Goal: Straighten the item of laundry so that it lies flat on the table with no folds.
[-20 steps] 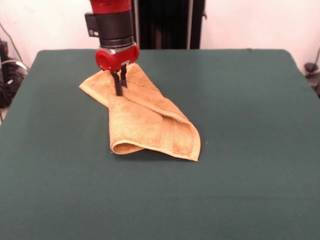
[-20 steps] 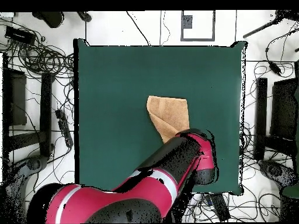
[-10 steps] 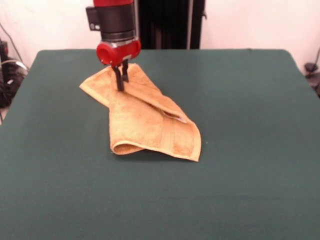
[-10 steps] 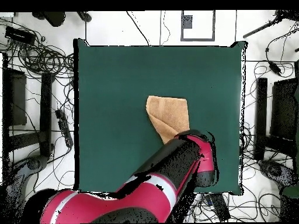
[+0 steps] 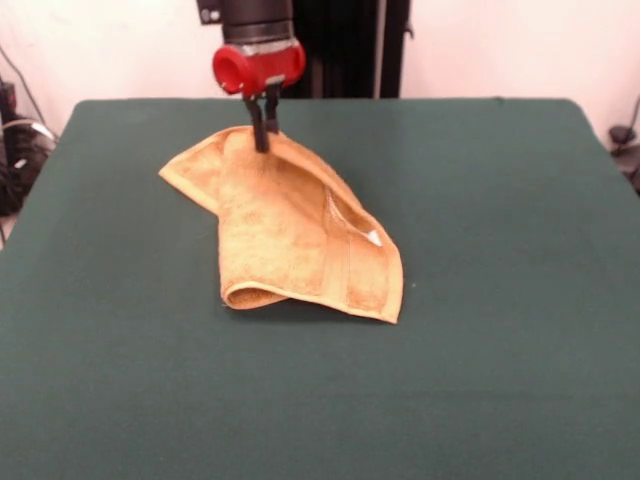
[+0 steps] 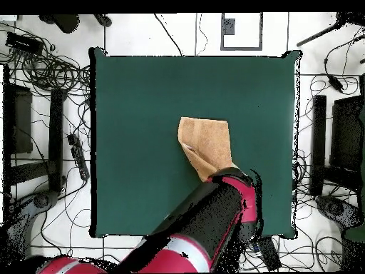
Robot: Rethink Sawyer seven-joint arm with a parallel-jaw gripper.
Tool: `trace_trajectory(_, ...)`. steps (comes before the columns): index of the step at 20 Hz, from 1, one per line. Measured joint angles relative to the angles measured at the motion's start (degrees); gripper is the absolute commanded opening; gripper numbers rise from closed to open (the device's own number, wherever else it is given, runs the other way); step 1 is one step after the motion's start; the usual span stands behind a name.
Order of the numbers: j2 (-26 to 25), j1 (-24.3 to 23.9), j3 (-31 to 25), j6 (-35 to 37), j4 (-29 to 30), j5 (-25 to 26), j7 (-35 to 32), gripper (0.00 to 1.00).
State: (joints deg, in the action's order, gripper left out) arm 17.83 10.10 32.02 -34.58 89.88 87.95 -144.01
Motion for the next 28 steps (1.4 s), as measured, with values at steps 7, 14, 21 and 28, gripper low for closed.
trace_trajectory(7, 2.82, 3.27, 0.01, 0.01, 3.76, 0.01, 0.0, 0.0)
trace_trajectory(14, 4.47, 4.76, -0.18, 0.02, 7.32, -2.4, 0.0, 0.0)
trace_trajectory(21, 6.57, 5.39, -0.31, 0.04, 12.07, -10.83, 0.0, 0.0)
trace_trajectory(28, 9.42, 7.48, -0.41, 0.83, 16.23, -15.67, 0.0, 0.0)
